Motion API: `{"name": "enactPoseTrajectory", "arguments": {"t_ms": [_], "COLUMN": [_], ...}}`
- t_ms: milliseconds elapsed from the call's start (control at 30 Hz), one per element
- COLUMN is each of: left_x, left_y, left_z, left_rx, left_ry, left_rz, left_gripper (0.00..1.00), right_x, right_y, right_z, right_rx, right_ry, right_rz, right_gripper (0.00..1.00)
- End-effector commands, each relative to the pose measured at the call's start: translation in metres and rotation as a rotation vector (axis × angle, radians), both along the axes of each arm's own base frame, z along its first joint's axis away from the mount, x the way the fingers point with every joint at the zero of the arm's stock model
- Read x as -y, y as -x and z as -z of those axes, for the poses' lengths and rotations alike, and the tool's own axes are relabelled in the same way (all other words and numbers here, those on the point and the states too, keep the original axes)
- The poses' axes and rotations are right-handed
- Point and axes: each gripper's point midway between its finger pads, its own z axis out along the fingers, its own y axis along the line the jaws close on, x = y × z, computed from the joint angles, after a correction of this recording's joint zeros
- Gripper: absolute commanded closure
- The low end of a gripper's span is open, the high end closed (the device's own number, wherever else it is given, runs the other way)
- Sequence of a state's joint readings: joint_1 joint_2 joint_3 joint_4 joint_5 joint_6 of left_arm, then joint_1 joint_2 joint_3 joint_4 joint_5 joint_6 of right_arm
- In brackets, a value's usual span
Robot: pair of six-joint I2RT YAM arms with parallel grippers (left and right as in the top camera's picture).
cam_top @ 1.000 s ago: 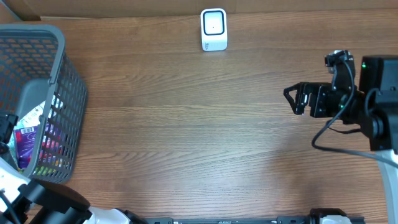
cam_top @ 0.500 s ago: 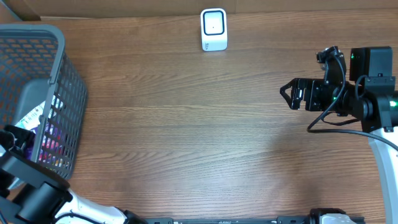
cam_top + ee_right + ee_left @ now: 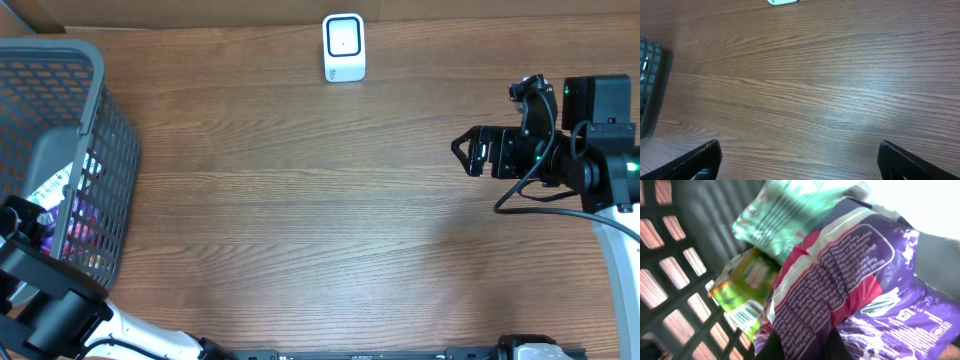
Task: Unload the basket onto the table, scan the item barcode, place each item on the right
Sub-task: 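Grasp the purple snack pack inside the basket with the left gripper, then carry the purple pack out and set it on the table centre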
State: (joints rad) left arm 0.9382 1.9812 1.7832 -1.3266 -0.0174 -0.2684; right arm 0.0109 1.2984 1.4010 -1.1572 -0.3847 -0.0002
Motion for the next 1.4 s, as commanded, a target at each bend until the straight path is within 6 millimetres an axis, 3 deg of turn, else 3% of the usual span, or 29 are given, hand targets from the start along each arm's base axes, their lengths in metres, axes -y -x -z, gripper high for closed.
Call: {"name": "enactPoseTrajectory", "arguments": {"t_ms": [0,133,267,300,367,500,667,767,900,1100,1367], "left_x": [-0.008,-0.001,0.024,0.047,0.079,0.155,0.25,0.306,0.364,0.434,0.487], "left_y": [-0.032,-0.051,-0.064,-0.074,-0.09,-0.122,-0.153,-0.168,-0.188,-0.202,-0.186], "left_z": [-0.064,-0.139,-0.209,-0.236,-0.257,-0.268,-0.235,-0.2,-0.147,-0.06,0.043], "left_rx": [0.182,0.301,0.407,0.477,0.556,0.653,0.599,0.533,0.467,0.398,0.239], "left_ry": [-0.072,-0.185,-0.311,-0.341,-0.345,-0.266,-0.105,0.007,0.108,0.208,0.317], "left_rz": [0.088,0.155,0.225,0.284,0.395,0.654,0.896,1.02,1.078,1.077,0.899], "left_gripper": [0.96,0.96,0.96,0.96,0.96,0.96,0.96,0.96,0.96,0.96,0.96], "right_x": [0.001,0.001,0.001,0.001,0.001,0.001,0.001,0.0,0.0,0.0,0.001], "right_y": [-0.003,-0.003,-0.003,-0.003,-0.003,-0.003,-0.003,-0.003,-0.003,-0.003,-0.005], "right_z": [-0.009,-0.009,-0.009,-0.009,-0.009,-0.009,-0.009,-0.008,-0.006,-0.003,0.005], "right_rx": [0.033,0.032,0.032,0.032,0.031,0.03,0.026,0.022,0.015,0.0,-0.03], "right_ry": [0.011,0.011,0.011,0.011,0.009,0.008,0.004,0.004,0.004,0.004,0.005], "right_rz": [-0.002,-0.002,-0.002,-0.001,0.001,0.002,0.002,0.002,0.002,0.002,0.002], "right_gripper": [0.0,0.0,0.0,0.0,0.0,0.0,0.0,0.0,0.0,0.0,0.0]}}
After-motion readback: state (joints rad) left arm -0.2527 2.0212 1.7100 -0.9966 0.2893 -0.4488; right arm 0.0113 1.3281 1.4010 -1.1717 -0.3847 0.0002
